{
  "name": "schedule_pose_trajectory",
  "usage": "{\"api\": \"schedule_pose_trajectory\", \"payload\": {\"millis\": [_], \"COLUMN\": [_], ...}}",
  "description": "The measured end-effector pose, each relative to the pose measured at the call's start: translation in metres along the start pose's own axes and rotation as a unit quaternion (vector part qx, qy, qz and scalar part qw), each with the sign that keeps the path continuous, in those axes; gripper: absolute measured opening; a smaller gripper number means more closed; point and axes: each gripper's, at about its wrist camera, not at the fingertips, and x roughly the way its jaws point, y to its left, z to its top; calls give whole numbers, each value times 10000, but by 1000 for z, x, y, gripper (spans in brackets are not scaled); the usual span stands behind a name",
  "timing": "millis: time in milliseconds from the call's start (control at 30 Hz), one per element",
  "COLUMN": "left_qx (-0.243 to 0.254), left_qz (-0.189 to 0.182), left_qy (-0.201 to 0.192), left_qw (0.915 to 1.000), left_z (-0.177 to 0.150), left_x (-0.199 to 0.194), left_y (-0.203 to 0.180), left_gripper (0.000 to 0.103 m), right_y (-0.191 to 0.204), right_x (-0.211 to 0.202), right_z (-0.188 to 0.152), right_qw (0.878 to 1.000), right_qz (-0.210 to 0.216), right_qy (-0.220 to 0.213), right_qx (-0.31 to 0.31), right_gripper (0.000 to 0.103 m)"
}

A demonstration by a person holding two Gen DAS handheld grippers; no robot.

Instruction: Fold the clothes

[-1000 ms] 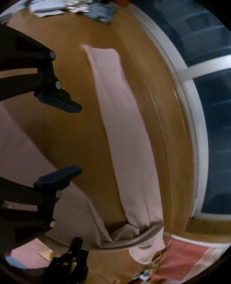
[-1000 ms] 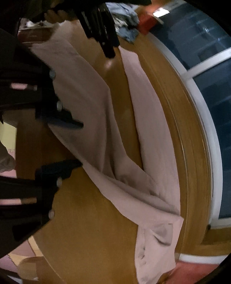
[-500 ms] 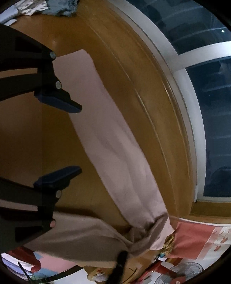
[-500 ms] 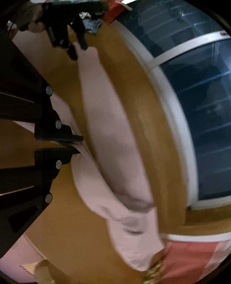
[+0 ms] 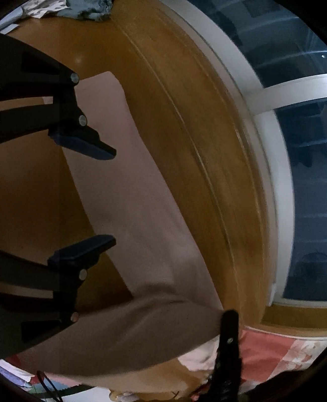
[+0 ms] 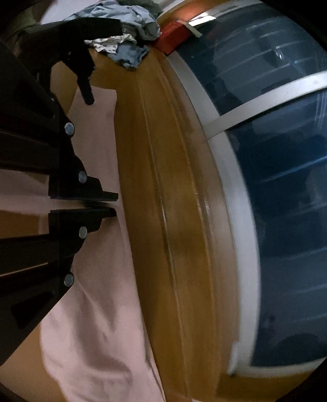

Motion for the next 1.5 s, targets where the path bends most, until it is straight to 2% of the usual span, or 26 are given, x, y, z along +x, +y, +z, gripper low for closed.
{"api": "schedule_pose_trajectory", "payload": {"millis": [100, 300, 500, 600, 667, 800, 900, 1067, 1133, 1233, 1367, 1500], "left_qx": [-191, -471, -424, -334, -243, -106, 129, 366, 466, 747, 866, 917], "left_qz": [85, -13, 43, 40, 38, -67, -245, -479, -556, -445, -447, -576], "left_qy": [217, 283, 289, 163, 72, -53, -34, -73, -119, -158, -118, -88], "left_qw": [9995, 9985, 9987, 9993, 9997, 9999, 9996, 9982, 9973, 9961, 9952, 9941], "left_z": [-2, -3, 1, 3, 4, 1, -10, -20, -20, -19, -17, -15], "left_x": [15, 20, 12, 0, -7, -19, -23, -28, -27, -16, 2, 14], "left_y": [3, 4, 0, 2, 5, 19, 29, 51, 57, 62, 69, 67], "left_gripper": [60, 62, 61, 61, 61, 61, 61, 61, 61, 61, 61, 62], "right_y": [-3, -13, -13, -7, -2, 17, 31, 48, 50, 53, 52, 57], "right_x": [30, 80, 80, 78, 74, 49, 30, -9, -22, -38, -36, -22], "right_z": [5, -2, -5, -4, -4, -11, -16, -50, -75, -111, -141, -145], "right_qw": [9995, 9966, 9965, 9952, 9944, 9930, 9905, 9820, 9743, 9609, 9525, 9482], "right_qz": [76, 34, -28, -172, -293, -729, -1054, -1495, -1790, -2189, -2320, -2545], "right_qy": [304, 821, 831, 959, 1016, 909, 828, 648, 656, 693, 885, 876], "right_qx": [-50, -83, -35, 0, 36, 199, 321, 955, 1202, 1549, 1765, 1687], "right_gripper": [5, 5, 7, 12, 24, 35, 47, 50, 51, 52, 52, 52]}}
